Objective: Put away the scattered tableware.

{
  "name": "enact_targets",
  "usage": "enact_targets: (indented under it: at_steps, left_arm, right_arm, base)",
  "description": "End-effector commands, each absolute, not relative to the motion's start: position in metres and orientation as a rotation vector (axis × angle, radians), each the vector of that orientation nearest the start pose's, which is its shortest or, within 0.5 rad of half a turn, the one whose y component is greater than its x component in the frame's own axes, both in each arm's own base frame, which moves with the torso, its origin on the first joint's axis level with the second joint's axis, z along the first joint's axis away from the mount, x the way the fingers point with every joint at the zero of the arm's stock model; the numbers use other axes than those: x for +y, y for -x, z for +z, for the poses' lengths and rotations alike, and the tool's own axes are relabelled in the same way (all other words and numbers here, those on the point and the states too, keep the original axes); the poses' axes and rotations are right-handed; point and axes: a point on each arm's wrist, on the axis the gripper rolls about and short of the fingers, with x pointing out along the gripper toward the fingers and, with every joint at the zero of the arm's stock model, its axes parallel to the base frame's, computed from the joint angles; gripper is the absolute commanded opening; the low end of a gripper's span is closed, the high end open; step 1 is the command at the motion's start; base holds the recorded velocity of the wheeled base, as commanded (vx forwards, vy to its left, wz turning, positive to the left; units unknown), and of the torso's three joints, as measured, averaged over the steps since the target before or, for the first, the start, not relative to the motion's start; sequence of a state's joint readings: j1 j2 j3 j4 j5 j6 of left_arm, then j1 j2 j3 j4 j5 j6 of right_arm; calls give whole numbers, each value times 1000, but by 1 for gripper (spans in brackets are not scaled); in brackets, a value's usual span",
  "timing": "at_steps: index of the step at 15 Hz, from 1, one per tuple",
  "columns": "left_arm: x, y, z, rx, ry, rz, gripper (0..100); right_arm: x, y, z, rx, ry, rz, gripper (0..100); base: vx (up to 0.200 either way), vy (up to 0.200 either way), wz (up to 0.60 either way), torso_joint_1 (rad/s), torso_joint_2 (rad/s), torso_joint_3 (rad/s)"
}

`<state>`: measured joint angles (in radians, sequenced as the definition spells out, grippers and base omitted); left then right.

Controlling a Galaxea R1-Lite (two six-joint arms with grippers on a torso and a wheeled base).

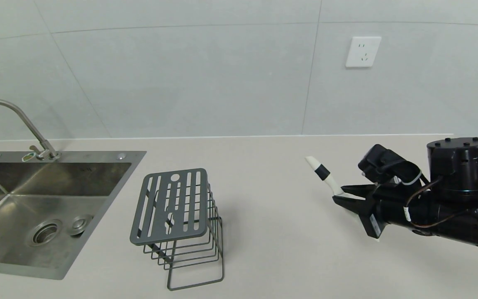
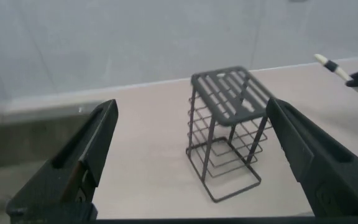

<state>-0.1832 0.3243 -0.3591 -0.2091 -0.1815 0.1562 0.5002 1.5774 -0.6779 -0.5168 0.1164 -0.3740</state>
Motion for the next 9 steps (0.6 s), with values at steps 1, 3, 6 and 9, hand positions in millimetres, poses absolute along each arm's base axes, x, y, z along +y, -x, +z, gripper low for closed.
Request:
enact_targets:
  at_steps: [1, 3, 6, 9]
  left_arm:
    - [-11, -20, 232, -201, -197, -468, 100]
    - [-19, -40, 237, -187, -197, -547, 100]
    - [-37, -78, 243, -206, -196, -662, 100]
    - [-52, -112, 236, -162, -198, -789, 100]
  right_arm:
    - [129, -229, 175, 241, 442, 700, 0]
    - [130, -227, 176, 214, 463, 756, 0]
    - [130, -224, 181, 159, 490, 783, 0]
    - [135, -222, 187, 94, 512, 816, 0]
  base:
    - [0, 0, 0, 0, 0, 0]
    - [0, 0, 0, 0, 0, 0]
    - [0, 0, 0, 0, 0, 0]
    - [0, 0, 0, 0, 0, 0]
